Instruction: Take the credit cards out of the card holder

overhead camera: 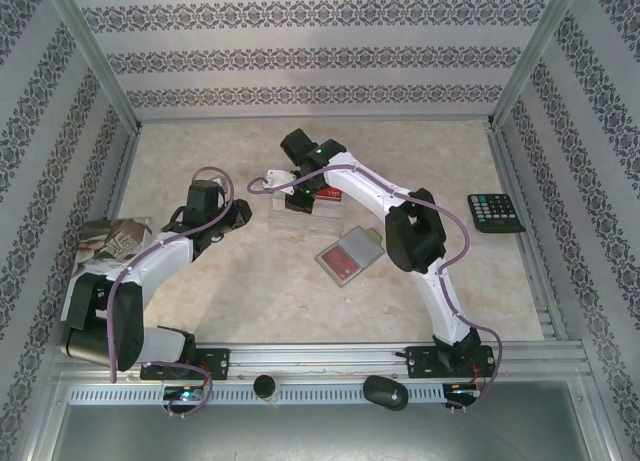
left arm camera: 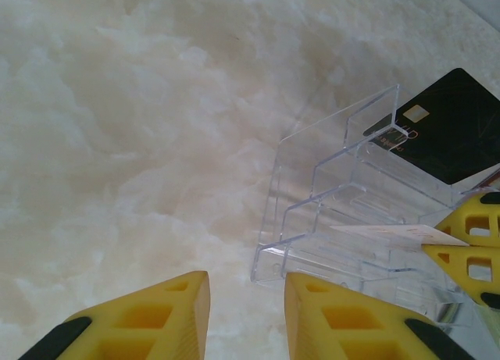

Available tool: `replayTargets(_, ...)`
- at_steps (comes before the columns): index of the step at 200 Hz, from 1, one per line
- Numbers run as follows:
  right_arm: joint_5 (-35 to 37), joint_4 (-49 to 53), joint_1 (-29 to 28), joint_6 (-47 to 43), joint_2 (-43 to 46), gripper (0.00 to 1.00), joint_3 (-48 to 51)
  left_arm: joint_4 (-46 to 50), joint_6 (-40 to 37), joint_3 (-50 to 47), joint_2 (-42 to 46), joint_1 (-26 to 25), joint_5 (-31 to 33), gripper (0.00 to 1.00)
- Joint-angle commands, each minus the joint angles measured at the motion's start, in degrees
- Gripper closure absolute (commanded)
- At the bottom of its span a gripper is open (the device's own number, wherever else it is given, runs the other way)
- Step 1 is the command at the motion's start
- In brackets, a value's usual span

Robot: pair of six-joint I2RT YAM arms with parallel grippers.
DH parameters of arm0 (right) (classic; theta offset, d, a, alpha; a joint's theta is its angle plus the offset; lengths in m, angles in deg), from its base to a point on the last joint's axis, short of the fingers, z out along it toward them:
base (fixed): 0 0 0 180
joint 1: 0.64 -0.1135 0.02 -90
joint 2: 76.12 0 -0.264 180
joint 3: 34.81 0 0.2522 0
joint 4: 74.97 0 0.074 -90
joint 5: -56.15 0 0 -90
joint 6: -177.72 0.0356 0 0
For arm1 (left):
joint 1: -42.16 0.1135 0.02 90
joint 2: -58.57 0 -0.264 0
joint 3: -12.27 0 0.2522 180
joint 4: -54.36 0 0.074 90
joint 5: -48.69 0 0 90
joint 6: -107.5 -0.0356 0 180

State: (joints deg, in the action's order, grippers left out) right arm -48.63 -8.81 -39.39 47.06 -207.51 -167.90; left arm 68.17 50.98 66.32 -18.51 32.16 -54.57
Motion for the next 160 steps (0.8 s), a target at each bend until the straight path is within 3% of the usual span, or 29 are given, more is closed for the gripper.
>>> replayTargets(1, 1.2, 2.1, -0.6, 1.0, -1.6, 1.0, -2.3, 0.8, -0.8, -0.6, 1.4, 0.9, -0.4, 0.69)
replayTargets(70, 1.4, 2.5, -1.4, 1.7, -2.9, 1.0, -3.1, 0.8, -0.7, -0.7, 1.6, 0.9, -0.5, 0.69)
replayTargets(97, 1.8, 0.9, -1.4, 2.3, -1.9, 0.88, -1.9, 0.7, -0.6, -0.8, 1.6, 0.9, -0.9, 0.69)
replayTargets(160, 4.1, -4.1, -1.4, 3.8, 1.6, 0.85, 0.9, 0.1, -0.1, -1.0, 1.7, 0.9, -1.6, 0.69)
